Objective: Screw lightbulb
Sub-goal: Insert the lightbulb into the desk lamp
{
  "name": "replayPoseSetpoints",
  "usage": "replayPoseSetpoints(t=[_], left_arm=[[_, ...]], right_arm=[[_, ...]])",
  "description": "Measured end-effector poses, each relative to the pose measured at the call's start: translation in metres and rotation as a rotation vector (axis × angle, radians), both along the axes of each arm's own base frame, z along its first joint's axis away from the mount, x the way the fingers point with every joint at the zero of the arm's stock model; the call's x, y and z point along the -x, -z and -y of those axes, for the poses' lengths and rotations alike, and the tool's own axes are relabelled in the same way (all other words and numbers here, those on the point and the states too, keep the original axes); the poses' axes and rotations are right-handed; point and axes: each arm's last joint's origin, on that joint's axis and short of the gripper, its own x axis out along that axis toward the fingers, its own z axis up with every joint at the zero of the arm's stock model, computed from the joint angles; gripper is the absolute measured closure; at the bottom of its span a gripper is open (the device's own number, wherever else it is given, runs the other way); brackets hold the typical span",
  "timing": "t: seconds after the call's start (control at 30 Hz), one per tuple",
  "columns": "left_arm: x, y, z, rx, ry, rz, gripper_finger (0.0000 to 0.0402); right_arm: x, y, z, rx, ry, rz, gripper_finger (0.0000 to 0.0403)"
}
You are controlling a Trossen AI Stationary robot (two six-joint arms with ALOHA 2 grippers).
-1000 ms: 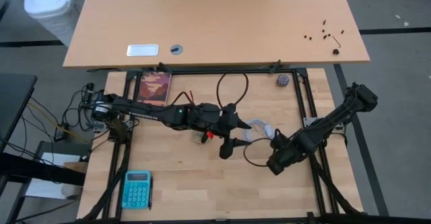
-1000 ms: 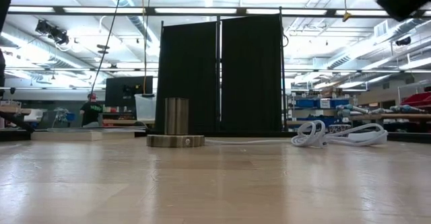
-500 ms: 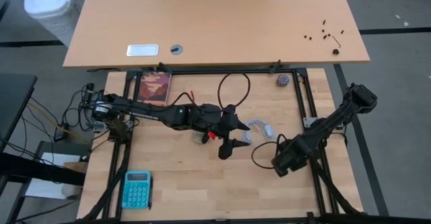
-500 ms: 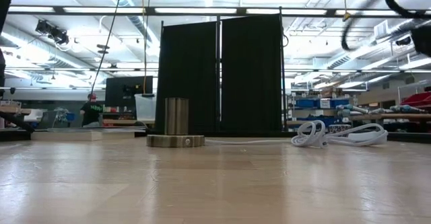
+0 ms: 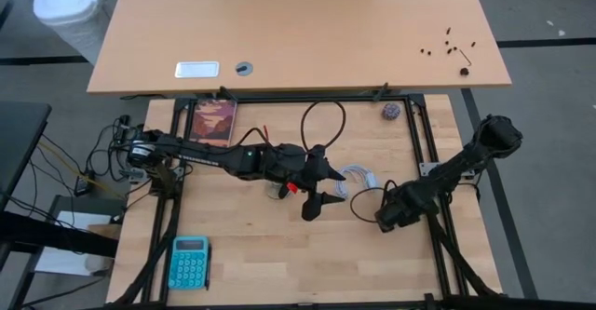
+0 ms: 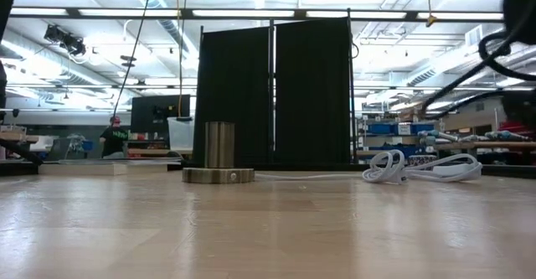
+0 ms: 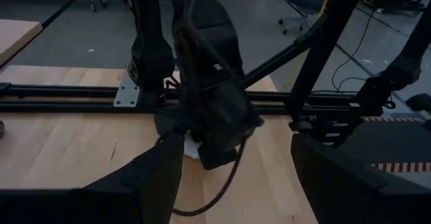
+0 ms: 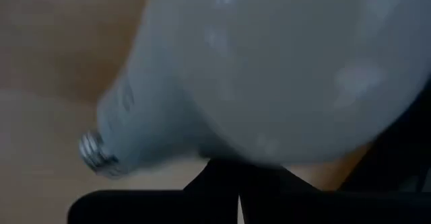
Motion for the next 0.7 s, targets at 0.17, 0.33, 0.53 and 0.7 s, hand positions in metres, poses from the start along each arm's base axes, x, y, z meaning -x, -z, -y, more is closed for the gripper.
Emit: replayPoseSetpoints(t=[0.17, 0.33, 0.53, 0.7], left_arm=[[0.000, 0.000, -0.002, -0.002, -0.008, -0.002, 0.0124], [0.000, 0.001, -0.006, -0.015, -0.053, -0.012, 0.0124], [0.002, 0.009, -0.013, -0.019, -0.135, -0.102, 0.0124], [0.005, 0.015, -0.015, 0.014, -0.158, -0.179, 0.0124]], right_arm=[[-0.019, -0.007, 0.014, 0.137, -0.140, 0.156, 0.0400], [-0.047, -0.029, 0.017, 0.320, -0.237, 0.349, 0.0400], [-0.060, -0.065, 0.015, 0.329, -0.303, 0.342, 0.0400], [-0.056, -0.104, 0.010, 0.352, -0.270, 0.288, 0.0399]])
